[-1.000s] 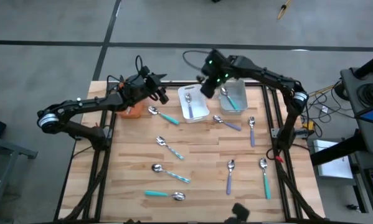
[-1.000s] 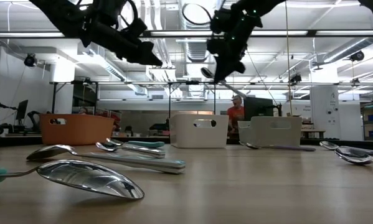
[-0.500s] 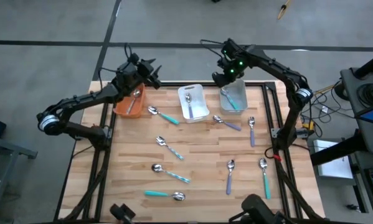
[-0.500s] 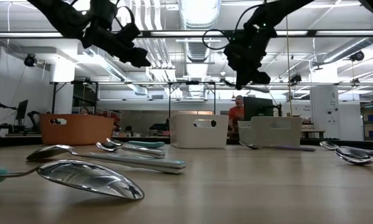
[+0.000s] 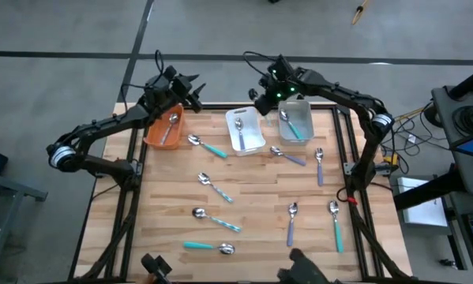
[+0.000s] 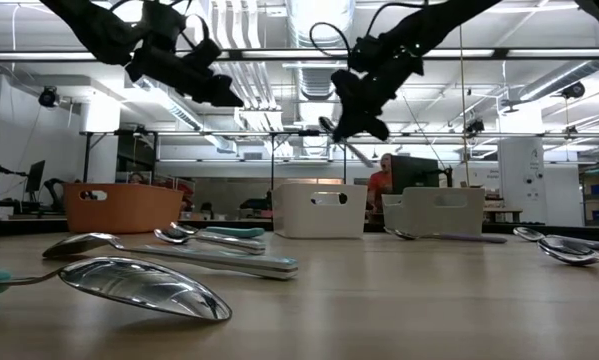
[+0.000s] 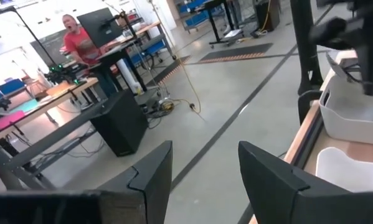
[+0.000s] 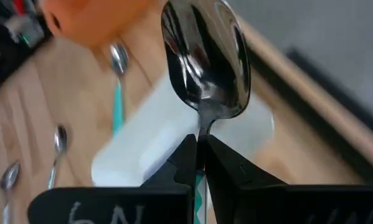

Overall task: Sort silverware by color (type)
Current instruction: Put the blue patterned spoon into the orange bin

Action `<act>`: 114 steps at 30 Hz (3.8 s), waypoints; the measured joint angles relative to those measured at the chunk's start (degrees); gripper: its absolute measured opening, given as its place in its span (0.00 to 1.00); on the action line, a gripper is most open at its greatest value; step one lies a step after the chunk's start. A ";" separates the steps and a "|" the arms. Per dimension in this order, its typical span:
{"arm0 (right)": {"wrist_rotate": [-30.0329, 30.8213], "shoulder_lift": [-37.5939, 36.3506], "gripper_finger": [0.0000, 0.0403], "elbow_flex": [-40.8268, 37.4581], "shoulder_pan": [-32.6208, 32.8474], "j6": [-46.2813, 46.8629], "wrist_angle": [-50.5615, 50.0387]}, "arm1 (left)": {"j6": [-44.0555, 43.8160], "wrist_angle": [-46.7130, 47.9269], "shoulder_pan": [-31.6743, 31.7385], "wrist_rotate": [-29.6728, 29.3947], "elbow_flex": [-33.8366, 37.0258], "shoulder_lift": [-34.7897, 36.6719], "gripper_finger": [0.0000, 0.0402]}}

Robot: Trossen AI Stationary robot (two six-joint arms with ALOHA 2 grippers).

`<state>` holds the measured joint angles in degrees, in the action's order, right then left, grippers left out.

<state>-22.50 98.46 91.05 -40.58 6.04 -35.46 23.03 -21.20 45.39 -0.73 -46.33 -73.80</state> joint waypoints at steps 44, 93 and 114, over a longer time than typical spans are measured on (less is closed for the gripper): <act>-0.02 5.15 0.03 -20.20 6.34 -7.02 82.90 | -19.16 -18.27 1.15 23.81 0.11 -8.86 0.41; 2.77 -1.29 0.40 -19.11 10.69 0.61 65.45 | -27.15 -8.06 -3.31 39.52 0.28 -9.35 0.02; 2.58 -8.55 0.43 -23.52 12.51 -12.11 42.75 | -21.55 2.45 -2.45 53.50 0.39 -5.79 0.02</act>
<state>-19.92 89.91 67.53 -28.06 -6.07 7.30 1.47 -18.76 42.94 52.77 -45.93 -79.59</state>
